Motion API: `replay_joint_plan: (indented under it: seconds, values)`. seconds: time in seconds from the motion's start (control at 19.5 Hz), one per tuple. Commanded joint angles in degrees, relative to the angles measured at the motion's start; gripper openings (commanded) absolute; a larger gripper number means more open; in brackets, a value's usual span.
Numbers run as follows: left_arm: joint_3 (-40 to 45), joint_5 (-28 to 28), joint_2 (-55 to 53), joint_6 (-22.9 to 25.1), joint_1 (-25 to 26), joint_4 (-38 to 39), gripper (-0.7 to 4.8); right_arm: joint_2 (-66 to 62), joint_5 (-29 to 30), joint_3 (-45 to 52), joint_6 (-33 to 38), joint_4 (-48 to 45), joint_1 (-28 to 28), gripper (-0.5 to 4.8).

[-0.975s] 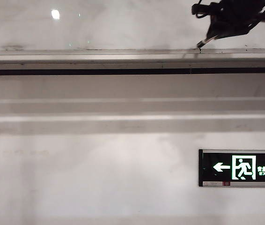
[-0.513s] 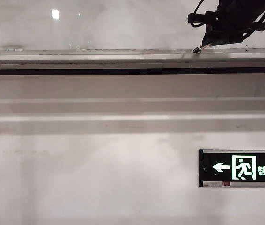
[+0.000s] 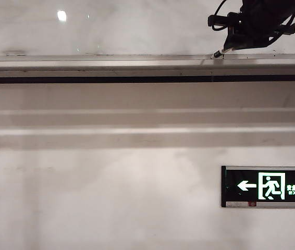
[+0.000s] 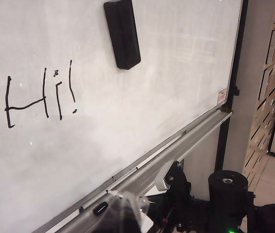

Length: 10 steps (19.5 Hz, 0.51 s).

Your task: Take a marker from the whiteboard tray, write "Hi!" on the whiteboard, and then put the marker back vertically into the whiteboard tray.

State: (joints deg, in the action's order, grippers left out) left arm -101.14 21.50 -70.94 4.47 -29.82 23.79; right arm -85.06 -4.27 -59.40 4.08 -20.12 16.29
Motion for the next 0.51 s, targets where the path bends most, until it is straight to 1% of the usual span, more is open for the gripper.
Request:
replay_joint_plan:
  seconds: [0.05,0.36,0.51]
  values:
    - [-0.2,0.2,0.2,0.0,0.0,-0.7,-0.06,-0.4,0.2,-0.5,0.2,-1.9,0.0,-0.01]
    - [-0.2,0.2,0.1,0.0,0.0,-0.7,-0.06,-3.1,0.2,-5.9,0.2,4.2,-0.1,-0.01]
    - [-0.2,0.2,0.1,0.0,0.0,-0.7,-0.06,-3.2,0.2,-6.0,0.2,5.5,-0.1,-0.01]
